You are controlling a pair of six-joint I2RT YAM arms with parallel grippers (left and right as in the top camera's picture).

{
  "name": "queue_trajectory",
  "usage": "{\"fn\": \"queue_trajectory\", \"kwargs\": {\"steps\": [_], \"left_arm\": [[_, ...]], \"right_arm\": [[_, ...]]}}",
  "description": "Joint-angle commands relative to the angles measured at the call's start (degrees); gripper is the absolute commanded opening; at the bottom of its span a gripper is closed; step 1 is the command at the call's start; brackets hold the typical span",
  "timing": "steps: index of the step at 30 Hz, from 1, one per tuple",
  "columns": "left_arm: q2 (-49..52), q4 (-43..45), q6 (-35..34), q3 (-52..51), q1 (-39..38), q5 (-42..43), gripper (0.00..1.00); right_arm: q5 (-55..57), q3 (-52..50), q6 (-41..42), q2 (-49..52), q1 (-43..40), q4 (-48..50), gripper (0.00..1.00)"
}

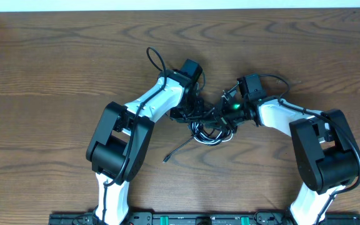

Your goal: Untangle cables

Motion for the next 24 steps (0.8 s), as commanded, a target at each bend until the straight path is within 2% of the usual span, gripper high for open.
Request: {"fn": "queue_trajectory", "kwargs": {"steps": [1,18,24], "left_arm": [[1.4,-0.3,0.4,-0.3,-0.3,-0.1,0.22],[1.4,-0.3,0.5,-0.3,-0.3,-0.1,0.22],[1.4,-0.3,0.4,-0.3,-0.3,-0.4,0.22]], "right_arm": [[-9.2,0.9,4.9,-1.2,-1.3,2.5,0.25],[-6.1,0.9,5.2,-2.6,4.0,-4.8,0.25],[-1.5,0.9,3.7,-2.6,5.7,-10.0,0.22]]}}
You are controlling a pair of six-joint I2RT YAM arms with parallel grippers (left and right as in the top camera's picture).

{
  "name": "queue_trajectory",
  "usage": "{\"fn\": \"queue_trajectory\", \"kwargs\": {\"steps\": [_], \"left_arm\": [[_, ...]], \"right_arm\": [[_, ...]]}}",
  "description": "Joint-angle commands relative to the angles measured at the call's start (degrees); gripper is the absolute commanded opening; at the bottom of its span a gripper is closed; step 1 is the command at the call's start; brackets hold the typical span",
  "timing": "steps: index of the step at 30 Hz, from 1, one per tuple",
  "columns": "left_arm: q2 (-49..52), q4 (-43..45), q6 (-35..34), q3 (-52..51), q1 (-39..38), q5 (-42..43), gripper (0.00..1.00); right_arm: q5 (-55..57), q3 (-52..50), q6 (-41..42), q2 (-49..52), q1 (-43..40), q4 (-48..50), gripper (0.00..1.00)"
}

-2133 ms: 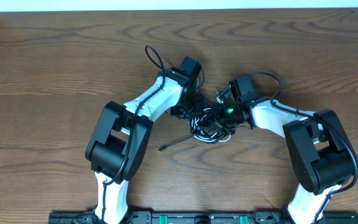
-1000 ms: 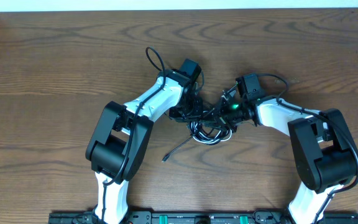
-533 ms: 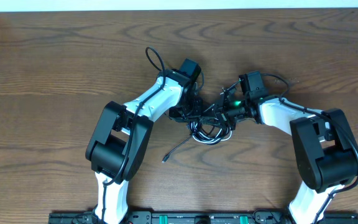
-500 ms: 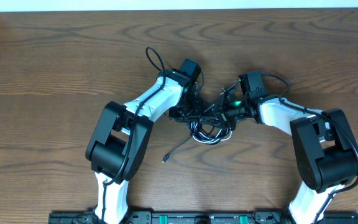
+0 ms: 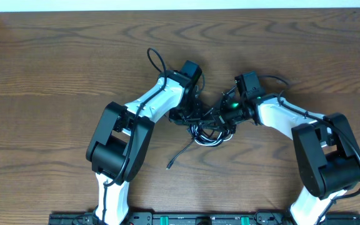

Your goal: Untangle cables

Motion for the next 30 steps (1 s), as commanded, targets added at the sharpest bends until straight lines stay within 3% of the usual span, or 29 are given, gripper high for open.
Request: {"fn": "queue_trajectory", "kwargs": {"steps": [1,6,10,30], "left_arm": [[1.4,2.0,-0.5,-0.2,-0.3,-1.3,0.22],[1.4,2.4,-0.6,-0.2,-0.3,-2.8,0.22],[1.4,2.4,-0.6,-0.2,-0.3,-2.7,0.08],[1.4,2.2,1.2,-0.2,-0.3,-2.7,0.08]], "right_arm": [[-1.7,-0.9,-1.7,-0.5,4.4,-2.9,0.22],[-2.2,-0.9,-2.4,-0.5,4.8,-3.8,0.21],[-1.5,-0.9,-7.5,-0.5,4.3,-5.7,0.2],[-7.6,-0.9,-14.6,-0.6,-3.0,-6.1,0.21]]}}
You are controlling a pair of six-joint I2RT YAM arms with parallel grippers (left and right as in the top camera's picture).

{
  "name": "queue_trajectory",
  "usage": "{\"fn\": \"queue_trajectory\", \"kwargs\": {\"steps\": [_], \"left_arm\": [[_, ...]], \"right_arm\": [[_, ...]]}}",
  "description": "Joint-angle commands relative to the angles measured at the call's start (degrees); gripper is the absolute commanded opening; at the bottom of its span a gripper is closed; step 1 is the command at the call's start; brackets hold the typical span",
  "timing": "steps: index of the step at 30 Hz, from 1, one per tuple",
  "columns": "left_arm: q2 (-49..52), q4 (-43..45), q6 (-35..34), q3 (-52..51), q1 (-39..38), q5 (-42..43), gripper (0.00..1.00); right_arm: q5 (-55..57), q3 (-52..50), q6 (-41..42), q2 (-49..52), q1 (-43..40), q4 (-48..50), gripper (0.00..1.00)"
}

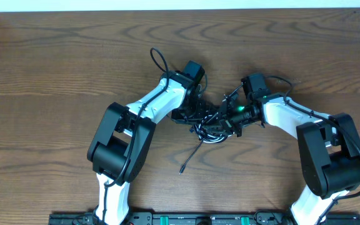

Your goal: Untangle cables

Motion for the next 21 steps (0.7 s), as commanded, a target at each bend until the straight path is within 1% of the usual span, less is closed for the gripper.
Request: {"fn": "queue_trajectory", "kwargs": {"steps": [1,6,9,15,21], "left_arm": [[1.4,0.2,0.3,-0.1,0.5,-2.7,0.08],[1.4,0.2,0.3,-0.1,0.5,-2.7,0.08],[1.4,0.3,0.3,-0.1,0.5,-2.7,0.08],[1.4,0.2,0.3,-0.1,0.5,-2.7,0.08],[1.4,0.2,0.3,-0.1,0.5,-2.7,0.08]], "right_arm": [[-2.6,-0.2,-1.4,-0.2,-0.1,-0.5,0.21],[-1.8,-0.2,-3.0,-0.2,0.2,-5.6,0.21],[1.8,-0.2,-3.7,-0.2,0.2,-7.6,0.21],[11.9,-0.2,-2.2,-0.2,0.4,-7.2,0.23],[12.0,-0.2,0.8,-0.2,1.2,-3.8,0.23]]}}
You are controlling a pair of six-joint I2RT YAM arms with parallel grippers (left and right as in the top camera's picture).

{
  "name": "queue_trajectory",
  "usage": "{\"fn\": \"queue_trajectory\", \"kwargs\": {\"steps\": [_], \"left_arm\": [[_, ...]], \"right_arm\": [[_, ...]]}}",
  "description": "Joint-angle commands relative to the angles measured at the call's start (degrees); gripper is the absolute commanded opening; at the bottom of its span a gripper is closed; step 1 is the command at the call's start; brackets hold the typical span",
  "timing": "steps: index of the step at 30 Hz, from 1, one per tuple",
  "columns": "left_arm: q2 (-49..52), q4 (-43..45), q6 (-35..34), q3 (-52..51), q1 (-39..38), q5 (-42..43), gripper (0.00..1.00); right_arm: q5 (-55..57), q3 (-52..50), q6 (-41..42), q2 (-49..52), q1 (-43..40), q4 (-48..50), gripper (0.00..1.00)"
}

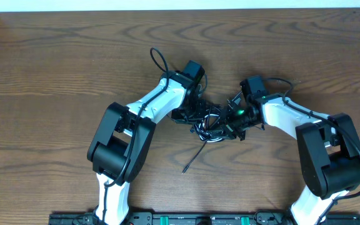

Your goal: Untangle cables

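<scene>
A tangle of black and white cables (pixel 210 128) lies at the table's middle, between my two arms. One loose black cable end (pixel 192 159) trails from it toward the front, its plug tip at the lower left. My left gripper (pixel 197 116) reaches into the tangle from the left. My right gripper (pixel 229 122), with a green light on its wrist, reaches in from the right. The fingers of both are buried in dark cable and appear shut on strands of the tangle. The two grippers are very close together.
The wooden table (pixel 55 69) spreads out on every side of the tangle. A black cable loop (pixel 158 61) on the left arm arches up behind its wrist. The arm bases stand at the front edge.
The loose cable end has shifted slightly right and toward the front. The right wrist has moved a little left. The tangle stays bunched between the grippers.
Both grippers sat in the tangle at every earlier moment. The loose black end pointed to the lower left at first, then lay progressively farther right and nearer the front. Both arms shifted slightly right, and the right wrist turned.
</scene>
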Motion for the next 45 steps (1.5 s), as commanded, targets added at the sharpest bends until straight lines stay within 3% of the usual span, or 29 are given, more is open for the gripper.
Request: {"fn": "queue_trajectory", "kwargs": {"steps": [1,16,22,30,45], "left_arm": [[1.4,0.0,0.3,-0.1,0.4,-2.6,0.08],[1.4,0.0,0.3,-0.1,0.4,-2.6,0.08],[1.4,0.0,0.3,-0.1,0.4,-2.6,0.08],[1.4,-0.2,0.4,-0.1,0.4,-2.6,0.08],[1.4,-0.2,0.3,-0.1,0.4,-2.6,0.08]], "right_arm": [[3.2,-0.2,2.1,-0.2,0.6,1.4,0.23],[12.3,-0.2,4.9,-0.1,4.3,2.9,0.23],[13.3,-0.3,4.9,-0.1,4.7,9.0,0.13],[12.3,-1.1,4.9,-0.1,4.7,14.5,0.08],[10.4,-1.1,-0.6,-0.1,3.8,17.5,0.22]]}}
